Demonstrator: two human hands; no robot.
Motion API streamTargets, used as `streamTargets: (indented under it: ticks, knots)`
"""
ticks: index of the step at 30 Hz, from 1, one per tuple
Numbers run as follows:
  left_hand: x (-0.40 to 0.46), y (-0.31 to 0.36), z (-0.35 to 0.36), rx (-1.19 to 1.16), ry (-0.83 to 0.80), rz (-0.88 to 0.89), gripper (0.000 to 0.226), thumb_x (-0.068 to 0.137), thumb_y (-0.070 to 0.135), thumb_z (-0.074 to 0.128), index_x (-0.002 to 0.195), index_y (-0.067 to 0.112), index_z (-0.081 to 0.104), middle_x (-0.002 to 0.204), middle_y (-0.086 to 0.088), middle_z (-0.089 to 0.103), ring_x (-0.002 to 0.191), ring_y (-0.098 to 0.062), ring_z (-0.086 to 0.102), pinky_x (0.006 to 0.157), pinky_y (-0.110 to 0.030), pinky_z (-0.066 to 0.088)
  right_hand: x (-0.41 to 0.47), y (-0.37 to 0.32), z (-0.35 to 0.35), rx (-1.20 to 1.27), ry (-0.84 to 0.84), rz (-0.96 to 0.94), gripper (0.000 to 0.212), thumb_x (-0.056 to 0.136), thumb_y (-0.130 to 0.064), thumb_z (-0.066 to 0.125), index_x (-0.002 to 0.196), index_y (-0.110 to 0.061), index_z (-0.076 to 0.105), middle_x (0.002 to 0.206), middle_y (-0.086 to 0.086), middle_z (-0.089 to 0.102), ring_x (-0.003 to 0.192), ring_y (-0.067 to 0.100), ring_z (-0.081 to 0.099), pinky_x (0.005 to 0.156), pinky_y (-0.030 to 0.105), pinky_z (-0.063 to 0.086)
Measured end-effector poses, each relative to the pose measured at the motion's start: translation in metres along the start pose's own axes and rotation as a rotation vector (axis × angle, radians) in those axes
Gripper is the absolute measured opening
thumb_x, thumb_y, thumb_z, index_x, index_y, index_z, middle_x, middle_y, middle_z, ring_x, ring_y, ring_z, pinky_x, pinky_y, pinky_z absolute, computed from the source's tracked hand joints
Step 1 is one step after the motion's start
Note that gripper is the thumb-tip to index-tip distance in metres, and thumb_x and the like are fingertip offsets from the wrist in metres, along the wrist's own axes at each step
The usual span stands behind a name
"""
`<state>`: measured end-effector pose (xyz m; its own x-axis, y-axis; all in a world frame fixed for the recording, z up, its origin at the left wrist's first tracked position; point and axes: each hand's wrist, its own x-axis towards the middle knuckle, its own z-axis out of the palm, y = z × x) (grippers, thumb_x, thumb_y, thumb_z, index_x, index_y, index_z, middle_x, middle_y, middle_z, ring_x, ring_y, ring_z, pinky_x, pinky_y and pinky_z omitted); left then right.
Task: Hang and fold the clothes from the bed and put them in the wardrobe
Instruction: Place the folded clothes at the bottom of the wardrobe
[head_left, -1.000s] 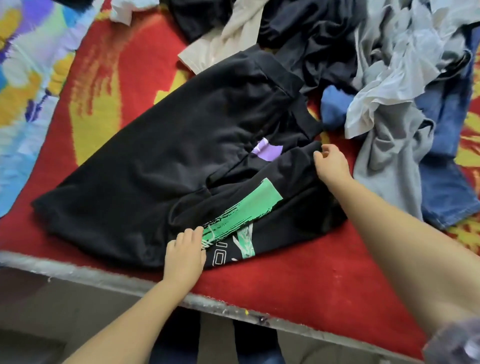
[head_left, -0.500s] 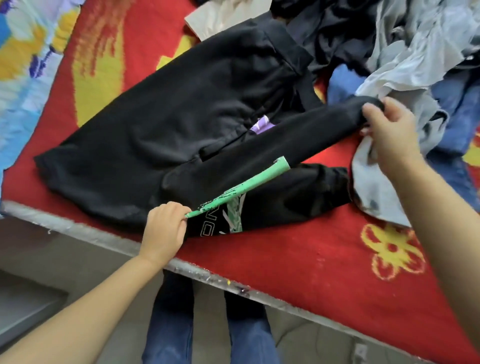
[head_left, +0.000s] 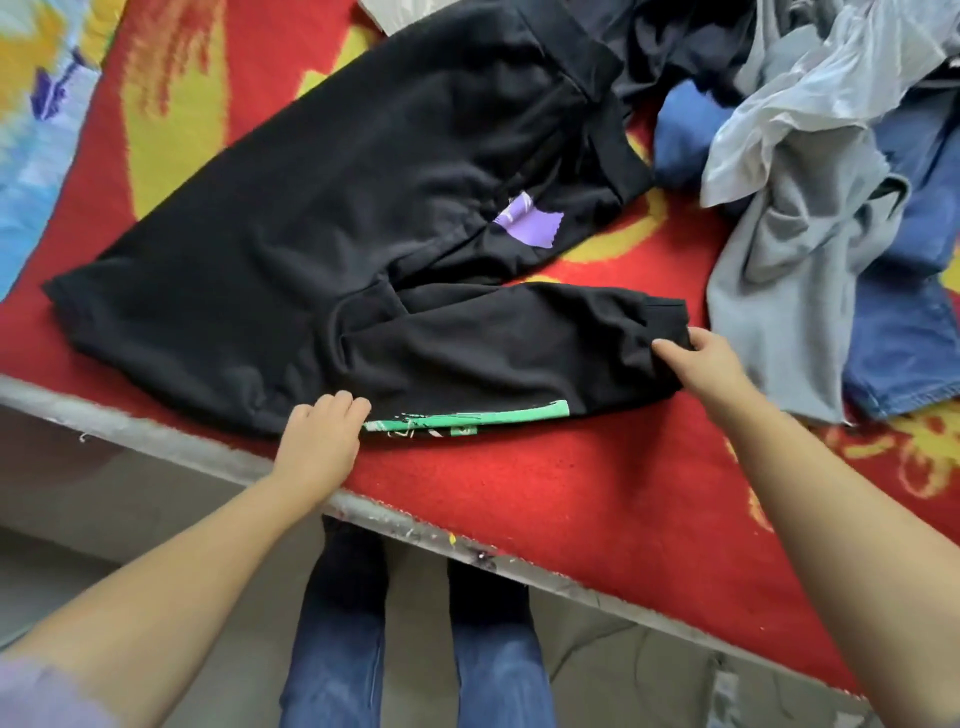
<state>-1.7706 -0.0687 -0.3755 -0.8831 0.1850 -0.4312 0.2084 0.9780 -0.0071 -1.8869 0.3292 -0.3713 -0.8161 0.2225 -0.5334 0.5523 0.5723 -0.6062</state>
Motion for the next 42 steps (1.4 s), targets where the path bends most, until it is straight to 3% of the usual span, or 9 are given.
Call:
streamTargets:
  ticks: [3, 7, 14, 18, 22, 28, 31, 37, 42]
  knots:
    - [0.0, -0.016, -0.02, -0.172, 0.016, 0.031, 0.032, 0.062, 0.004, 0.072, 0.073, 0.015, 0.044, 0.072, 0.0, 0.043, 0.066, -0.026, 0.048, 0.057, -0.033, 0.033, -0.007, -0.026, -0.032, 0.078, 0.029, -0.025, 0.01, 0.088, -0.011, 0.055, 0.081, -0.015, 0.061, 0.068, -0.001, 0.054, 0.06, 0.011, 0.046, 0.044, 0.016, 0.039]
    - [-0.027, -0.026, -0.044, -0.185, 0.047, 0.172, 0.045, 0.04, 0.0, 0.076, 0.065, 0.018, 0.042, 0.061, 0.002, 0.046, 0.052, -0.024, 0.049, 0.051, -0.026, 0.029, -0.051, -0.026, -0.066, -0.13, -0.086, -0.096, 0.014, 0.087, -0.006, 0.059, 0.077, -0.015, 0.059, 0.061, -0.003, 0.054, 0.05, 0.002, 0.047, 0.041, 0.009, 0.036]
    - [-0.022, -0.004, -0.018, -0.104, -0.521, 0.047, 0.026, 0.088, 0.017, 0.047, 0.114, 0.022, 0.045, 0.115, 0.002, 0.05, 0.107, -0.019, 0.051, 0.079, -0.029, 0.038, -0.052, 0.011, -0.037, -0.541, -0.278, -0.014, 0.03, 0.089, -0.024, 0.067, 0.107, -0.001, 0.061, 0.104, 0.011, 0.065, 0.102, 0.026, 0.06, 0.084, 0.033, 0.042]
    - [0.025, -0.001, -0.044, -0.386, -0.239, -0.049, 0.014, 0.089, 0.016, 0.044, 0.099, 0.022, 0.052, 0.102, 0.004, 0.057, 0.099, -0.02, 0.055, 0.078, -0.034, 0.044, 0.019, -0.063, -0.028, -0.483, -0.025, -0.224, 0.029, 0.091, -0.019, 0.062, 0.115, -0.003, 0.061, 0.117, 0.016, 0.064, 0.109, 0.031, 0.058, 0.092, 0.033, 0.039]
    - [0.083, 0.014, -0.07, -0.441, 0.132, -0.068, 0.03, 0.09, 0.017, 0.054, 0.119, 0.014, 0.056, 0.111, -0.006, 0.055, 0.105, -0.026, 0.052, 0.085, -0.042, 0.046, 0.091, -0.148, -0.013, -0.349, -0.013, -0.381, 0.037, 0.09, -0.016, 0.054, 0.127, -0.011, 0.055, 0.121, 0.006, 0.062, 0.115, 0.024, 0.057, 0.096, 0.029, 0.04]
    - [0.136, 0.017, -0.064, -0.293, 0.165, -0.206, 0.048, 0.09, 0.028, 0.061, 0.133, 0.011, 0.046, 0.122, -0.01, 0.049, 0.107, -0.028, 0.049, 0.083, -0.038, 0.042, 0.176, -0.214, 0.012, -0.268, 0.014, -0.317, 0.064, 0.093, -0.028, 0.054, 0.149, -0.013, 0.027, 0.146, 0.013, 0.038, 0.128, 0.03, 0.046, 0.102, 0.048, 0.043]
    - [0.142, 0.009, -0.061, -0.399, 0.211, -0.279, 0.023, 0.092, 0.022, 0.058, 0.109, 0.009, 0.053, 0.103, -0.007, 0.051, 0.093, -0.026, 0.051, 0.074, -0.036, 0.04, 0.192, -0.227, 0.02, -0.451, 0.106, -0.225, 0.054, 0.094, -0.034, 0.056, 0.137, -0.003, 0.045, 0.138, 0.016, 0.05, 0.127, 0.03, 0.047, 0.1, 0.032, 0.036]
    - [0.113, -0.008, -0.068, -0.583, 0.453, -0.204, 0.015, 0.079, 0.001, 0.071, 0.086, 0.003, 0.057, 0.082, -0.01, 0.055, 0.07, -0.031, 0.054, 0.063, -0.038, 0.044, 0.152, -0.237, -0.01, -0.226, 0.421, -0.653, 0.032, 0.091, -0.028, 0.047, 0.086, 0.002, 0.056, 0.078, 0.011, 0.051, 0.072, 0.012, 0.042, 0.069, 0.028, 0.028]
    - [0.111, 0.005, -0.048, -0.343, 0.254, -0.047, 0.027, 0.061, 0.002, 0.082, 0.078, 0.008, 0.061, 0.074, -0.008, 0.055, 0.064, -0.03, 0.055, 0.055, -0.039, 0.049, 0.14, -0.153, -0.01, -0.584, 0.149, -0.291, 0.026, 0.093, -0.022, 0.051, 0.081, 0.0, 0.056, 0.085, 0.024, 0.061, 0.089, 0.038, 0.058, 0.072, 0.038, 0.034]
